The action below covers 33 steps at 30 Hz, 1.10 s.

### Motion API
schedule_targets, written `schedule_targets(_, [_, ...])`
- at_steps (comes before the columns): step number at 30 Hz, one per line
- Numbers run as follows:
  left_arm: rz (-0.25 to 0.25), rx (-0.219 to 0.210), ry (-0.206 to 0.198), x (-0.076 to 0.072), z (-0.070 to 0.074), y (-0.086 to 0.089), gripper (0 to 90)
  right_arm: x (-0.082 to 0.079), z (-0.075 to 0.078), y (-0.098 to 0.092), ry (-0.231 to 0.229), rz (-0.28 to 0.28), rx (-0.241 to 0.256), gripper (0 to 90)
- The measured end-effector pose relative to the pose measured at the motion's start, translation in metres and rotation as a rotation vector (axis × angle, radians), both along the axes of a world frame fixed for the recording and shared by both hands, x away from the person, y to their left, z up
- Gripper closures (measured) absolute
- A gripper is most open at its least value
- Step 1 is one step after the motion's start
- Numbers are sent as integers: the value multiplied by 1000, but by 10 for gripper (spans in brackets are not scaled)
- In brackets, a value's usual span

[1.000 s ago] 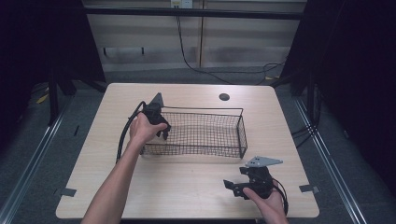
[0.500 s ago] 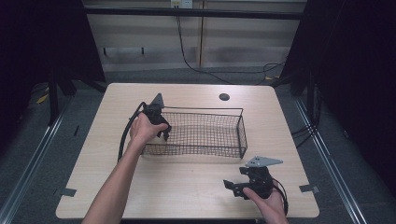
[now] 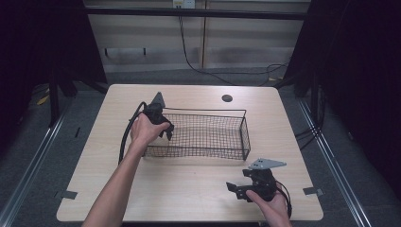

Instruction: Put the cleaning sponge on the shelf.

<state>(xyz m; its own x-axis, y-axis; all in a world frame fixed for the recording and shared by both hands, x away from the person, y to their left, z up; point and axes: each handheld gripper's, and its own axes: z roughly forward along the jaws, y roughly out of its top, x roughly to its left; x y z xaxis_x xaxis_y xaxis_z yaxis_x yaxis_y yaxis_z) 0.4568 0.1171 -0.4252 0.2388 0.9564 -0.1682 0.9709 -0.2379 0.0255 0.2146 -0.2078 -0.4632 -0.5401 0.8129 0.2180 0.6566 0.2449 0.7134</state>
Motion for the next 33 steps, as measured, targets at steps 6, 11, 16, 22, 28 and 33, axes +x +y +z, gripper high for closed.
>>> schedule_targets(6, [-17,-39,-2,-3,4,6,184,0,0,0,-1,-1,1,166])
schedule_targets(11, [-30,-86,-32,-8,11,11,182,0,0,0,-4,0,1,166])
schedule_targets(16, [-56,-136,-64,-11,18,19,181,1,0,0,-3,-1,0,166])
schedule_targets(22, [-80,-194,-104,-16,28,26,181,0,0,0,-1,-3,0,166])
schedule_targets(28, [-131,-228,-131,-22,34,31,183,0,0,0,-1,-2,0,166])
schedule_targets(33, [-170,-246,-164,-27,35,36,196,1,0,0,-1,-2,1,166])
